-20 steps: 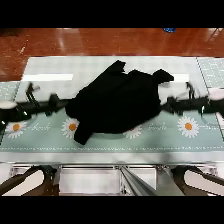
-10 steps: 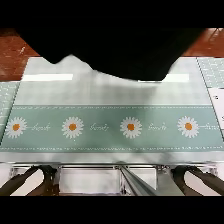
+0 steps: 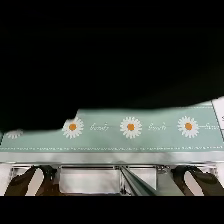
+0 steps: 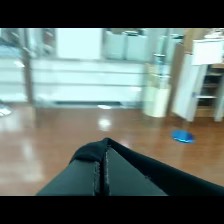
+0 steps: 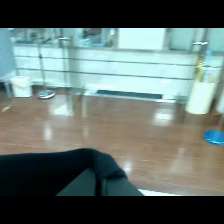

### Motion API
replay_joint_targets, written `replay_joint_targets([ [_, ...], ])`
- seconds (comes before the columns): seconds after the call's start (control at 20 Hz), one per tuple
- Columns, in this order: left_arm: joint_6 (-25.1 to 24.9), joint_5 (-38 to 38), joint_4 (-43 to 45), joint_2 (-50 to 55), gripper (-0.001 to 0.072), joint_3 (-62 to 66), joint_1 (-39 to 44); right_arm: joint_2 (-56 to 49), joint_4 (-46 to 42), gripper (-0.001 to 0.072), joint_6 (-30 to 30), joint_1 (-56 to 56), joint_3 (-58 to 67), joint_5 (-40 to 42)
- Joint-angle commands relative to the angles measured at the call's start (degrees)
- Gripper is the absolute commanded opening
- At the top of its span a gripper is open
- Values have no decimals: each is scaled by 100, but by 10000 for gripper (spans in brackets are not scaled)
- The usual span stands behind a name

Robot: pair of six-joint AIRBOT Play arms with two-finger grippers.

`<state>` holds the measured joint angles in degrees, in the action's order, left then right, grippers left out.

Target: Fold the shirts.

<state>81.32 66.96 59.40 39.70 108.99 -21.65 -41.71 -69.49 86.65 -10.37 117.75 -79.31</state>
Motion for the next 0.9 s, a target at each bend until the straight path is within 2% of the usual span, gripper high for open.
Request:
replay_joint_targets([
  [0.0,20,404,1172,-535,18,50,922,455,-608,31,127,7,37,-577],
  [0.2,155,1187,1615,-544,18,-376,2227,492,-496,31,197,7,-472,-1152],
  [0.3,260,1342,1676,-549,18,-1086,2319,490,-249,31,184,7,-1285,-1196],
  [0.4,350,1191,1683,-542,18,-2146,2317,485,-103,31,94,9,-2387,-942],
  [0.5,439,599,1720,-498,18,-3342,2315,409,-83,29,2,9,-3539,-339],
  [0.65,708,-1040,1718,-66,18,-5093,2315,-227,85,29,-192,9,-4776,647],
  [0.75,907,-1993,1707,629,18,-5639,2317,-1115,402,29,-516,9,-4996,1237],
  [0.85,964,-2800,1617,1596,18,-5608,2317,-2166,898,31,-901,7,-4933,1930],
])
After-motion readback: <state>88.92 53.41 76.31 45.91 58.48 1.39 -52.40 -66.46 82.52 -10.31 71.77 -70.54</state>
